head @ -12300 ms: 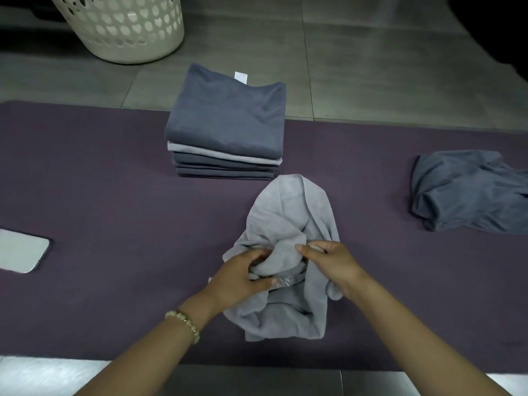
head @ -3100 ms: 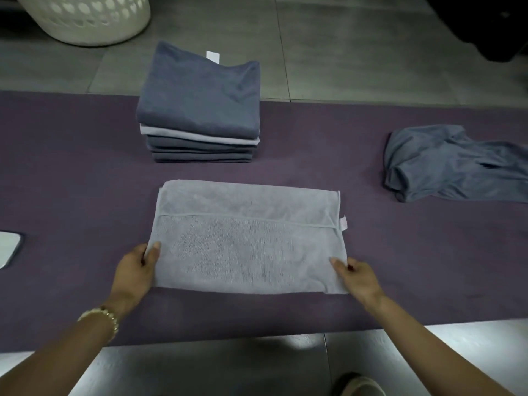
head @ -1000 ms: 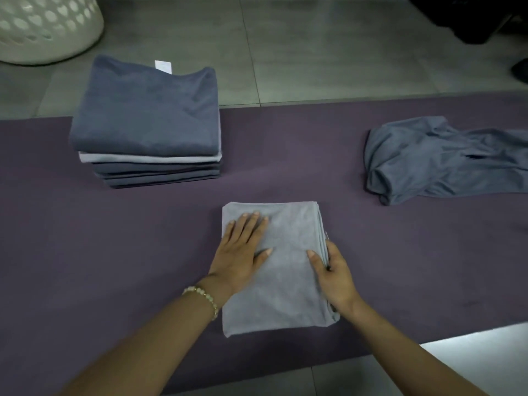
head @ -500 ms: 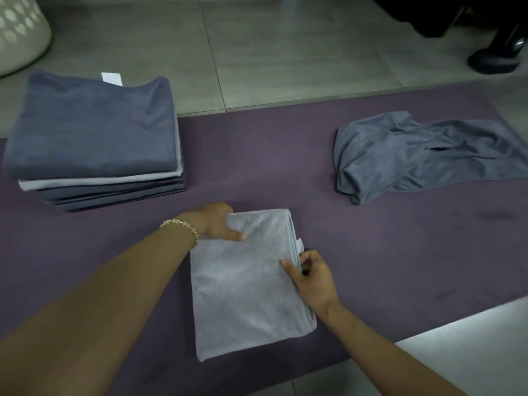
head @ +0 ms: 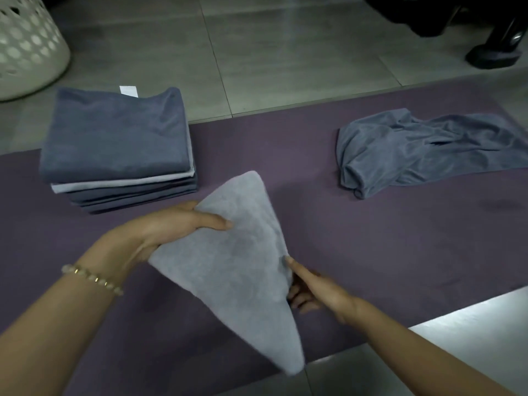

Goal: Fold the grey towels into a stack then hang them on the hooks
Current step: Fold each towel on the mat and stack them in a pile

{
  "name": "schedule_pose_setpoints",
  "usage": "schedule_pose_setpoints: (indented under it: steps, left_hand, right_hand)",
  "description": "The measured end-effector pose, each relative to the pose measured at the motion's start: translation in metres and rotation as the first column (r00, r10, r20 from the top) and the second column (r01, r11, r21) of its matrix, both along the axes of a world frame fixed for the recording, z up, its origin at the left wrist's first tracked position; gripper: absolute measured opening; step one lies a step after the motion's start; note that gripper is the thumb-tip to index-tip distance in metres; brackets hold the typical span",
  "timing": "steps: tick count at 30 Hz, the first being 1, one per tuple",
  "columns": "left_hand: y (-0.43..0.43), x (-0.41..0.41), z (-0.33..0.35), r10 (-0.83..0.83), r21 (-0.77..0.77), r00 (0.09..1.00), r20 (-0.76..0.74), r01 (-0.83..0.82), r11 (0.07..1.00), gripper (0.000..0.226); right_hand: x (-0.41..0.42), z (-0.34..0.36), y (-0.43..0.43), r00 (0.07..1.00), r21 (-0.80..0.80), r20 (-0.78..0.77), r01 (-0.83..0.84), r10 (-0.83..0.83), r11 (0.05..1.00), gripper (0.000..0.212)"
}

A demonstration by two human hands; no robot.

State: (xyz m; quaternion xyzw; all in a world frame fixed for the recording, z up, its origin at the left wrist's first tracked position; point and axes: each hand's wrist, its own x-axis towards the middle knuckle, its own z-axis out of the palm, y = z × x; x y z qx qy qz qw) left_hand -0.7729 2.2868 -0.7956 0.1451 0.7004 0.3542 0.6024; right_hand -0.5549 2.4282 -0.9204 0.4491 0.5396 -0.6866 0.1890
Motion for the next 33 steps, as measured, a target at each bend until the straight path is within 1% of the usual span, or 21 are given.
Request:
schedule_pose_setpoints:
  steps: [1, 2, 3, 5, 8, 9, 11, 12, 13, 15, 17, 19, 21, 22, 24, 25, 27, 29, 30, 31, 33]
  left_hand:
    - [-0.008, 0.007, 0.003, 0.067, 0.059, 0.997, 0.047, -0.07, 0.996, 0.047]
    - [-0.015, 0.015, 0.007, 0.13, 0.094, 0.989, 0.075, -0.137, 0.986, 0.047]
    - [-0.022, 0.021, 0.007, 0.183, 0.119, 0.98, 0.084, -0.192, 0.974, 0.047]
    - [-0.035, 0.027, 0.007, 0.262, 0.163, 0.961, 0.091, -0.273, 0.948, 0.057]
    - [-0.056, 0.026, 0.008, 0.346, 0.202, 0.931, 0.116, -0.363, 0.91, 0.08]
    - [-0.064, 0.023, 0.007, 0.373, 0.217, 0.92, 0.118, -0.39, 0.895, 0.082]
    - [-0.074, 0.019, 0.01, 0.418, 0.244, 0.903, 0.101, -0.43, 0.869, 0.081]
    - [-0.078, 0.017, 0.012, 0.433, 0.266, 0.898, 0.08, -0.438, 0.859, 0.077]
    - [-0.082, 0.015, 0.011, 0.452, 0.295, 0.891, 0.043, -0.443, 0.846, 0.071]
    - [-0.088, 0.012, 0.007, 0.536, 0.346, 0.844, -0.034, -0.493, 0.798, 0.056]
    - [-0.095, 0.01, -0.005, 0.62, 0.371, 0.781, -0.074, -0.556, 0.744, 0.046]
    - [-0.101, 0.01, -0.024, 0.647, 0.356, 0.754, -0.117, -0.576, 0.736, 0.042]
    - [-0.111, 0.012, -0.06, 0.616, 0.302, 0.748, -0.247, -0.545, 0.782, 0.034]
    - [-0.118, 0.015, -0.08, 0.561, 0.247, 0.76, -0.327, -0.505, 0.827, 0.033]
    - [-0.135, 0.022, -0.124, 0.409, 0.051, 0.805, -0.429, -0.43, 0.901, 0.035]
    - [-0.142, 0.026, -0.139, 0.353, -0.05, 0.82, -0.451, -0.418, 0.907, 0.032]
    - [-0.153, 0.031, -0.161, 0.28, -0.151, 0.8, -0.53, -0.415, 0.897, 0.028]
    - [-0.151, 0.03, -0.164, 0.239, -0.178, 0.784, -0.573, -0.404, 0.897, 0.039]
    - [-0.148, 0.029, -0.164, 0.229, -0.179, 0.788, -0.571, -0.392, 0.902, 0.045]
    - [-0.143, 0.029, -0.16, 0.235, -0.183, 0.799, -0.553, -0.392, 0.901, 0.048]
    - [-0.134, 0.031, -0.153, 0.3, -0.177, 0.814, -0.498, -0.434, 0.883, 0.048]
  right_hand:
    - [-0.004, 0.006, -0.006, 1.0, -0.2, -0.012, 0.011, -0.014, 0.98, 0.062]
    - [-0.008, 0.009, -0.011, 0.999, -0.34, -0.029, 0.01, -0.021, 0.94, 0.069]
    - [-0.013, 0.01, -0.016, 0.999, -0.422, -0.043, 0.001, -0.021, 0.906, 0.075]
    - [-0.02, 0.013, -0.027, 0.999, -0.499, -0.038, -0.021, 0.003, 0.866, 0.081]
    - [-0.023, 0.019, -0.046, 0.993, -0.56, -0.022, -0.106, 0.113, 0.822, 0.072]
    - [-0.022, 0.02, -0.052, 0.993, -0.593, -0.023, -0.107, 0.116, 0.798, 0.068]
    - [-0.025, 0.027, -0.058, 0.999, -0.633, -0.045, -0.036, 0.009, 0.773, 0.053]
    - [-0.029, 0.029, -0.058, 0.995, -0.612, -0.064, 0.022, -0.078, 0.791, 0.042]
    - [-0.033, 0.031, -0.056, 0.983, -0.547, -0.103, 0.071, -0.152, 0.834, 0.035]
    - [-0.044, 0.037, -0.045, 0.949, -0.331, -0.213, 0.153, -0.231, 0.931, 0.03]
    - [-0.05, 0.046, -0.031, 0.912, -0.14, -0.351, 0.17, -0.21, 0.975, 0.027]
    - [-0.05, 0.056, -0.024, 0.886, 0.022, -0.452, 0.131, -0.106, 0.991, 0.024]
    - [-0.045, 0.049, -0.025, 0.904, 0.162, -0.427, 0.085, -0.007, 0.983, 0.022]
    - [-0.041, 0.037, -0.028, 0.932, 0.247, -0.362, 0.062, 0.033, 0.967, 0.022]
    - [-0.031, 0.005, -0.033, 0.978, 0.429, -0.183, -0.016, 0.104, 0.903, 0.024]
    - [-0.026, -0.01, -0.034, 0.987, 0.476, -0.121, -0.032, 0.102, 0.879, 0.025]
    - [-0.022, -0.024, -0.035, 0.995, 0.5, -0.095, 0.013, 0.04, 0.866, 0.023]
    - [-0.027, -0.026, -0.034, 0.997, 0.505, -0.076, 0.03, 0.009, 0.862, 0.021]
    - [-0.031, -0.025, -0.033, 0.998, 0.502, -0.059, 0.027, 0.003, 0.864, 0.024]
    - [-0.034, -0.024, -0.032, 0.999, 0.489, -0.045, 0.026, -0.005, 0.872, 0.029]
    - [-0.039, -0.022, -0.031, 0.999, 0.417, -0.023, 0.044, -0.038, 0.908, 0.029]
